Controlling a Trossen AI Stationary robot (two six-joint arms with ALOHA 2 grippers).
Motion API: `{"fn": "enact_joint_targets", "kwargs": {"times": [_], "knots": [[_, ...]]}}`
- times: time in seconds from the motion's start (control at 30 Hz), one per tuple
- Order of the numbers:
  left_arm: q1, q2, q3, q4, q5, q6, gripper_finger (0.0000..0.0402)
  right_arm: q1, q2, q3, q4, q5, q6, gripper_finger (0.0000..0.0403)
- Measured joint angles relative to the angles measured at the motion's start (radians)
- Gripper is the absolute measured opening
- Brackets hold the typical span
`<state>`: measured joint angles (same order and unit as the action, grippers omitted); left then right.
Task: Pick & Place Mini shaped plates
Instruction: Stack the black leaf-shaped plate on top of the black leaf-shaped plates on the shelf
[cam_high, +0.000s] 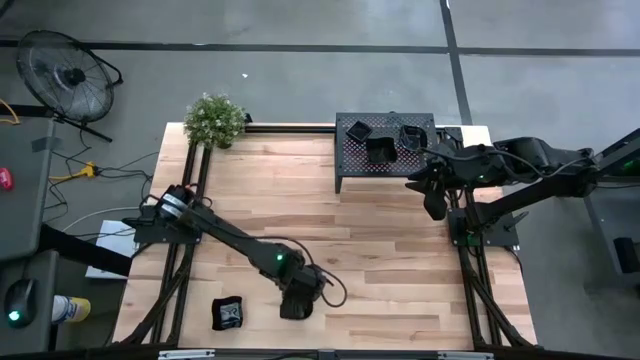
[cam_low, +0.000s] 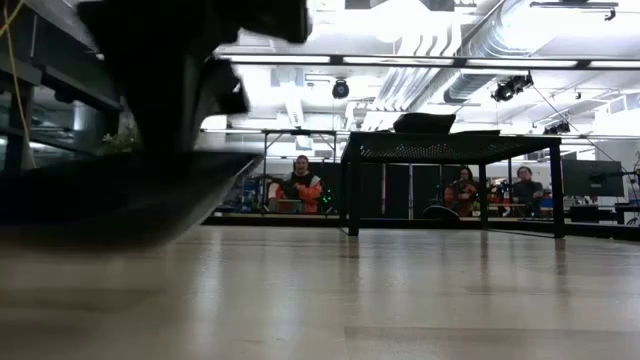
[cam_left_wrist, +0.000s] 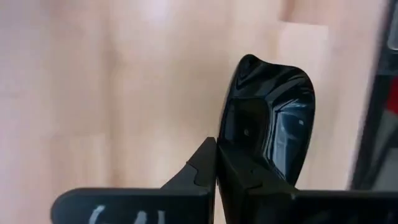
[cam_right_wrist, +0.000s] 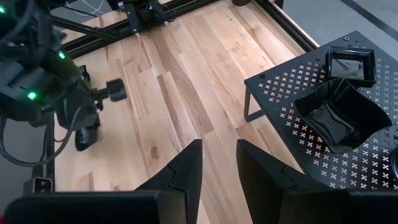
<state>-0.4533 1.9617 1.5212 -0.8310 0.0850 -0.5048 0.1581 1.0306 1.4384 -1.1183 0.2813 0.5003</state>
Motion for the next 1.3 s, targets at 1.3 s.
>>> {"fn": "enact_joint_targets", "kwargs": {"times": [1.3], "knots": [[0.286,0.000,0.646,0.139,-1.167,0.512,0.0000,0.000,-0.003,-0.128,0.319,0.323,-0.186,0.0094]]}}
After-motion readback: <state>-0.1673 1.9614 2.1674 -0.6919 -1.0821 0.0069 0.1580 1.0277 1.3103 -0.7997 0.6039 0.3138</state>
